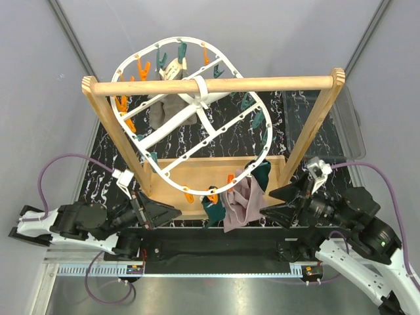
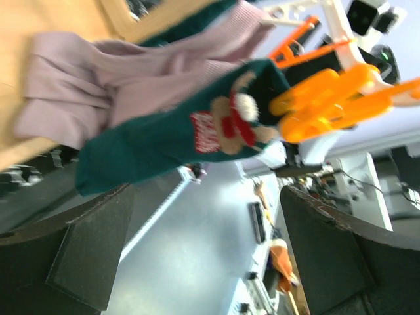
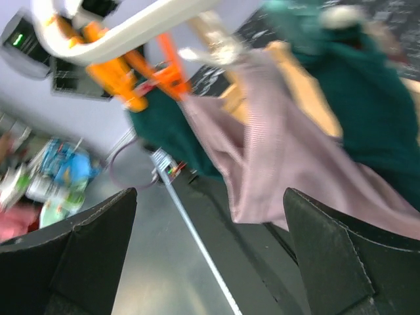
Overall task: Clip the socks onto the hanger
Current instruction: Reset both arms
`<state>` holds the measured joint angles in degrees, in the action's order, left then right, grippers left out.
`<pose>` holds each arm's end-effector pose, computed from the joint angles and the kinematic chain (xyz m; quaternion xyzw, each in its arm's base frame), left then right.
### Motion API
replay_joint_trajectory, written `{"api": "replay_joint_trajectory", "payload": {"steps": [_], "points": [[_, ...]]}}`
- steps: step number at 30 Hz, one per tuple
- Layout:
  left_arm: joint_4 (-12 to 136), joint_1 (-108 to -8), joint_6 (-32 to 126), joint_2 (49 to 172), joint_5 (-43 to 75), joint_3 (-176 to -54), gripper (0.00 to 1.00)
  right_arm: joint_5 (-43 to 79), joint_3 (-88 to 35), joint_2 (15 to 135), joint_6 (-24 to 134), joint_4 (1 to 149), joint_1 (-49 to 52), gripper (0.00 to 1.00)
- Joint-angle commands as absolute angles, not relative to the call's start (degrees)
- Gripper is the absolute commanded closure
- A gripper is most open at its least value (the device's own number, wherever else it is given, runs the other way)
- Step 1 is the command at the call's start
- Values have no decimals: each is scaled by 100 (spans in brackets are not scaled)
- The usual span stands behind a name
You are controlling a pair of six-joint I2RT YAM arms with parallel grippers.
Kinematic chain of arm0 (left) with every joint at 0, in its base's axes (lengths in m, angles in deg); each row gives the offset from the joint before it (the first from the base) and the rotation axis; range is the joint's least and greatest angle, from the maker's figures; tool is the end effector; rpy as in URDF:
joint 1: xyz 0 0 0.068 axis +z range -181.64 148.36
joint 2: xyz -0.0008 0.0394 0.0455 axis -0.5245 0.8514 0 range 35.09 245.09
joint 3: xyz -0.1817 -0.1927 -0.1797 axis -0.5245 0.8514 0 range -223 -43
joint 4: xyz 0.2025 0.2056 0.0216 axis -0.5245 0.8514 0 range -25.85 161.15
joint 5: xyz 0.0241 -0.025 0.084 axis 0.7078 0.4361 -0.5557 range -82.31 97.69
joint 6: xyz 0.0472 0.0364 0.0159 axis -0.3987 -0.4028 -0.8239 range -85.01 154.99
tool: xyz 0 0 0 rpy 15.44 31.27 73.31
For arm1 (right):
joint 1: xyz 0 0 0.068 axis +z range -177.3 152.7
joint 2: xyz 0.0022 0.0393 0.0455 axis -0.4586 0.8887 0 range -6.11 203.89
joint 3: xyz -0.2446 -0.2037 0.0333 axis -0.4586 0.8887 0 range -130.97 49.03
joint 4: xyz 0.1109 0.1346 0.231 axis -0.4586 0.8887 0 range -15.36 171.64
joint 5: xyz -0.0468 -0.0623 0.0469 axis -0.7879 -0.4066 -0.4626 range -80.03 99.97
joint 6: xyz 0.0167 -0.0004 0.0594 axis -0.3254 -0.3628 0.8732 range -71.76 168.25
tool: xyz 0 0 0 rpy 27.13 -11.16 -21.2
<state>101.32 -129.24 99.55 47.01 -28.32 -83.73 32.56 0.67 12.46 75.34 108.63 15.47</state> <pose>0.0225 -0.0396 0.3468 0.0110 0.7474 -0.5779 0.3275 0.0238 0.0464 0.3931 -0.2300 0.6935 0.4998 0.4651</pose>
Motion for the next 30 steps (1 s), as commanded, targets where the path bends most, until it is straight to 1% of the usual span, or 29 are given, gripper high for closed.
{"api": "replay_joint_trajectory", "payload": {"steps": [1, 3, 4, 7, 14, 16, 18, 20, 21, 23, 25, 27, 28, 30], "points": [[10844, -12946, 9696, 4459, -3622, -8571, 1, 1346, -256, 1068, 8154, 11829, 1586, 0], [11202, -12946, 9633, 4484, -3949, -8738, 1, 789, -379, 1085, 8304, 12138, 1586, 0], [11327, -12937, 9651, 4528, -4281, -8791, 1, 317, -423, 1137, 8453, 12427, 1577, 0], [11618, -12946, 9608, 4792, -4783, -8993, 1, -274, -598, 1173, 8586, 12745, 1586, 0], [11135, -12946, 8387, 5240, -5347, -9616, 2, -1067, -897, 1190, 8630, 13062, 1586, 0], [11301, -12937, 8236, 5416, -5618, -9828, 6, -1182, -1003, 1339, 8595, 13158, 1586, 0], [11939, -12937, 8682, 5574, -5822, -10083, 11, -1226, -1091, 1489, 8525, 13194, 1586, 0], [12381, -12937, 9069, 5644, -5928, -10189, 12, -1270, -1196, 1700, 8420, 13212, 1586, 0], [12931, -12937, 9724, 5645, -5911, -10233, 12, -1314, -1223, 1805, 8350, 13203, 1586, 0], [13322, -12937, 10186, 5619, -5849, -10172, 17, -1340, -1241, 1858, 8261, 13124, 1586, 0], [14260, -12946, 11352, 5513, -5849, -10058, 21, -1471, -1223, 1911, 8226, 13080, 1586, 0], [15277, -12937, 12597, 5304, -5840, -9961, 24, -1630, -1232, 1946, 8278, 13097, 1586, 0], [15283, -12920, 12579, 5180, -5858, -9821, 25, -1839, -1258, 1999, 8409, 13184, 1586, 0], [15283, -12893, 12692, 4847, -5945, -9706, 35, -2295, -1328, 2148, 8655, 13360, 1586, 0]]}}
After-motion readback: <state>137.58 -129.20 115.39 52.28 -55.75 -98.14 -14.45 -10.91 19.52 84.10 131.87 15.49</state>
